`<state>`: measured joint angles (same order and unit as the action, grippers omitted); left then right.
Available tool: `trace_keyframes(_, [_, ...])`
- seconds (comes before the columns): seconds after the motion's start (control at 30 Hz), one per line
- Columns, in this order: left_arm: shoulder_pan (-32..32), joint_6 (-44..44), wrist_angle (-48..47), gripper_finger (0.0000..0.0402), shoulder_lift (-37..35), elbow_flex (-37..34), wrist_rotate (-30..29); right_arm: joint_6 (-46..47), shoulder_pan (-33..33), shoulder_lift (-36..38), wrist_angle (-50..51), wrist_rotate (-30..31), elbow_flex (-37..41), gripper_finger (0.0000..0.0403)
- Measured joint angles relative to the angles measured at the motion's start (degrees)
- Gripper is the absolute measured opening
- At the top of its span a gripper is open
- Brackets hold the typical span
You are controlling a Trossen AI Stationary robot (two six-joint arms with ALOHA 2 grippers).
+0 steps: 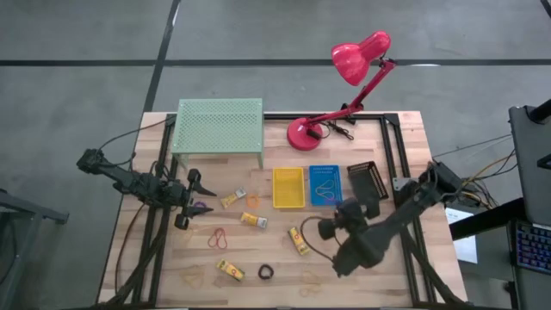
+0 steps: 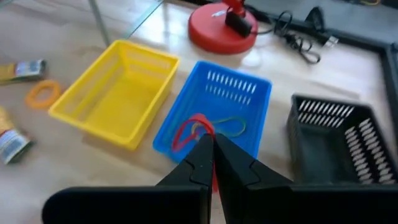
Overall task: Pick & Place Office Desk Supplies
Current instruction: Put the right red rubber band into the blue basket
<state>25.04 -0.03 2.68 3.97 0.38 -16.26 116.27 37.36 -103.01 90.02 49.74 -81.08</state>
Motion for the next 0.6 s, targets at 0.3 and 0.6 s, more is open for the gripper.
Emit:
trace_keyframes(0.3, [0.0,0.0,0.0,0.0219,0.0,0.0,0.0,-11.5,-8.5,6.7,-5.3,-0.2,4.8,0.0008])
trace_keyframes(0.6, [0.0,0.0,0.0,0.0219,0.0,0.0,0.0,-28.8,-18.2,16.2,-23.9,-5.7,16.5,0.0008])
